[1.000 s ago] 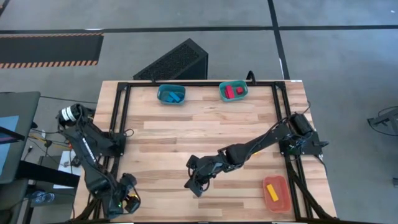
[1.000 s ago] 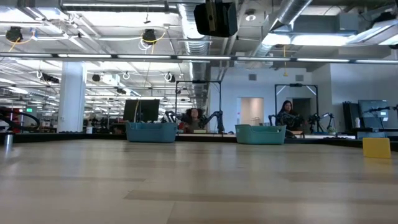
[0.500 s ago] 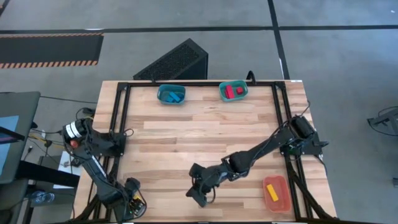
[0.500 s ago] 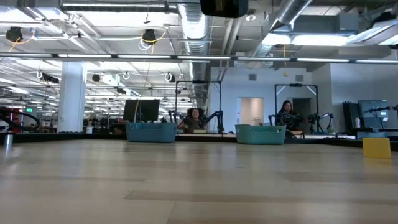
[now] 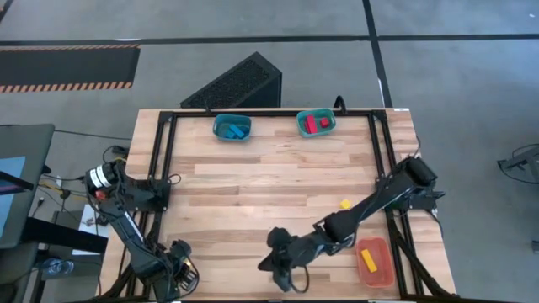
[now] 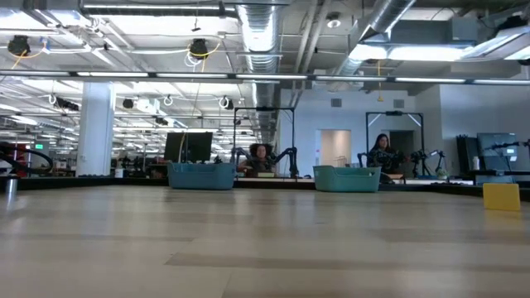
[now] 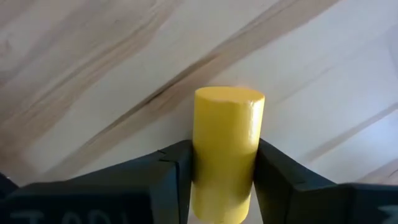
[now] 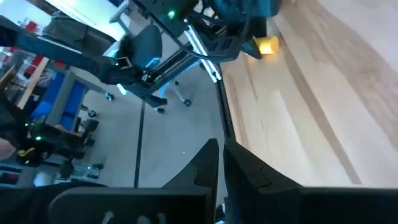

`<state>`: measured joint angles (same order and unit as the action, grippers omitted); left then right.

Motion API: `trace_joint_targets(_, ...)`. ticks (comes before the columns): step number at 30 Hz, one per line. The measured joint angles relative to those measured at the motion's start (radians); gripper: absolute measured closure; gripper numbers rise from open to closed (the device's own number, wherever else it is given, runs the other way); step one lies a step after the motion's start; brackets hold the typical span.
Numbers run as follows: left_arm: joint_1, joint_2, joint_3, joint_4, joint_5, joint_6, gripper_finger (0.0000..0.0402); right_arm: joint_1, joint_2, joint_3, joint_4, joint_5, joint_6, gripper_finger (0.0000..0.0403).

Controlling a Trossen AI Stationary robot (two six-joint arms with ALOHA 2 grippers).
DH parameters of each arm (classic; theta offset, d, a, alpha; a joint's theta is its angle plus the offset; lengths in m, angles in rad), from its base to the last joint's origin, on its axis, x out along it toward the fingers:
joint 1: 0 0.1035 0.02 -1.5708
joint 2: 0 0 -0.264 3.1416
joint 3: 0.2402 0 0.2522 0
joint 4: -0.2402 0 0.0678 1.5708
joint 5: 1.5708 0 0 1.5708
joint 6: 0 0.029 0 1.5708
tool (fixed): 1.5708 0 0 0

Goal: Sort & place blocks by color
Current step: Put the left yellow block into the orange bin

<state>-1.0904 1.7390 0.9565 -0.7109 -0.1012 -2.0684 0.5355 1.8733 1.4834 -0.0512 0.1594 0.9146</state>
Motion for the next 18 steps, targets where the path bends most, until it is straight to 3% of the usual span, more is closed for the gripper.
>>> trace_joint_targets(4,-0.005,0.000,-0.002,0.014,-0.019,-0.046,0.0302,0.000,-0.068,0.000,-0.118,0.019,-0.022,0.0355)
trace_joint_targets(6,-0.004,0.001,0.008,0.018,-0.049,-0.051,0.0302,0.005,-0.102,0.000,-0.188,0.079,-0.046,0.0355)
trace_joint_targets(10,0.024,0.010,0.063,0.030,-0.206,0.007,0.0302,0.045,-0.154,0.002,-0.417,0.228,-0.049,0.0355)
trace_joint_targets(14,0.070,0.007,0.108,0.058,-0.343,0.074,0.0302,0.079,-0.149,-0.001,-0.654,0.269,0.071,0.0354)
trace_joint_targets(18,0.164,0.007,0.143,0.173,-0.462,0.225,0.0302,0.102,-0.130,-0.047,-0.650,0.300,0.112,0.0346)
